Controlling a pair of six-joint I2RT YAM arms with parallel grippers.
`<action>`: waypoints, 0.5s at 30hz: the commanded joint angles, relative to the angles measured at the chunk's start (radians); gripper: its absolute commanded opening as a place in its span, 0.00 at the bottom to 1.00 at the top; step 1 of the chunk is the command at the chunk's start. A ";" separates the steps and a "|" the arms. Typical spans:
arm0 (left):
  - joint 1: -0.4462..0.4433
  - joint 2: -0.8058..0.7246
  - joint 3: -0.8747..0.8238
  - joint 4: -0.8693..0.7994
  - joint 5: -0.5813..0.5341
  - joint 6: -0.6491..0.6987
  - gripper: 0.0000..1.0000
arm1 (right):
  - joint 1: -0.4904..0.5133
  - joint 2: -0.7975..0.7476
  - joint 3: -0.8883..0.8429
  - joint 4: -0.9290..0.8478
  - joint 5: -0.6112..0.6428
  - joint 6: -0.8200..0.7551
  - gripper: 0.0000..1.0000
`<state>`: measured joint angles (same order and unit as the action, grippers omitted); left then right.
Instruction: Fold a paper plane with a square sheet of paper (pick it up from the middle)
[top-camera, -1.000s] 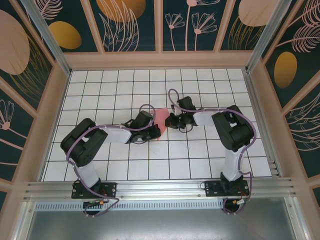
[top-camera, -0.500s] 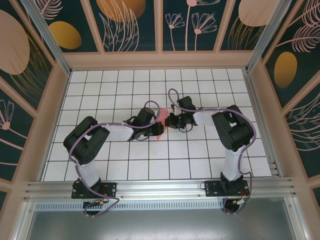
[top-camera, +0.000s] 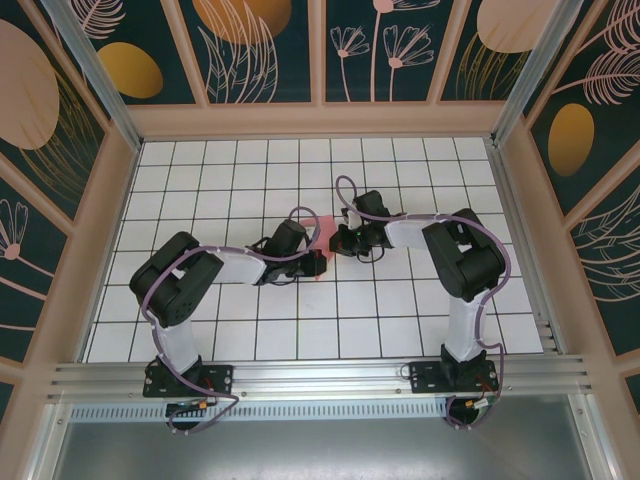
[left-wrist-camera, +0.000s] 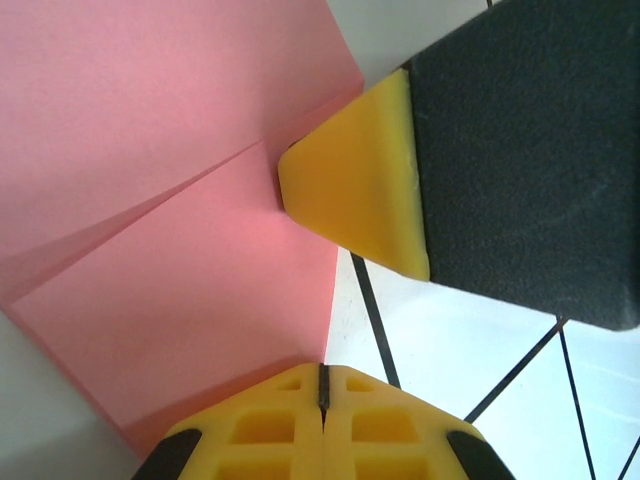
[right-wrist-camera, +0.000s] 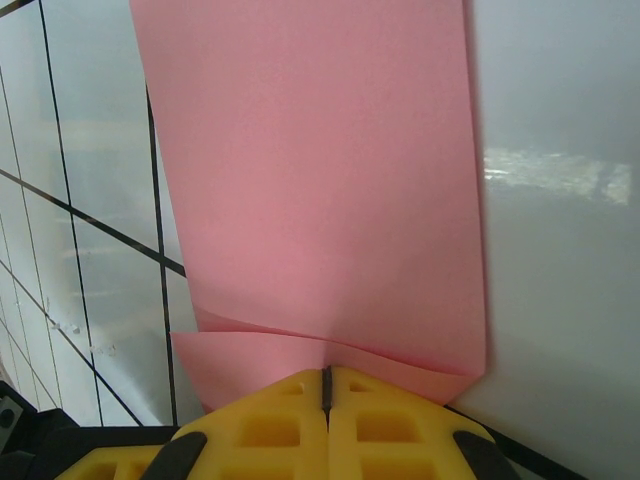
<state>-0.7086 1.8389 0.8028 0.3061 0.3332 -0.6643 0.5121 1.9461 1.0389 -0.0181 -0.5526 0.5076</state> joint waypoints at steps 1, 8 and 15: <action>-0.042 -0.007 -0.051 -0.126 0.048 0.028 0.00 | -0.004 0.069 -0.009 -0.074 0.103 0.012 0.00; -0.091 -0.048 -0.110 -0.159 0.015 -0.001 0.00 | -0.005 0.064 -0.019 -0.072 0.109 0.020 0.00; -0.106 -0.083 -0.175 -0.132 0.006 -0.039 0.00 | -0.005 0.060 -0.031 -0.065 0.107 0.023 0.00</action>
<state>-0.7818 1.7535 0.6853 0.3386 0.2981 -0.6777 0.5125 1.9461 1.0389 -0.0193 -0.5518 0.5232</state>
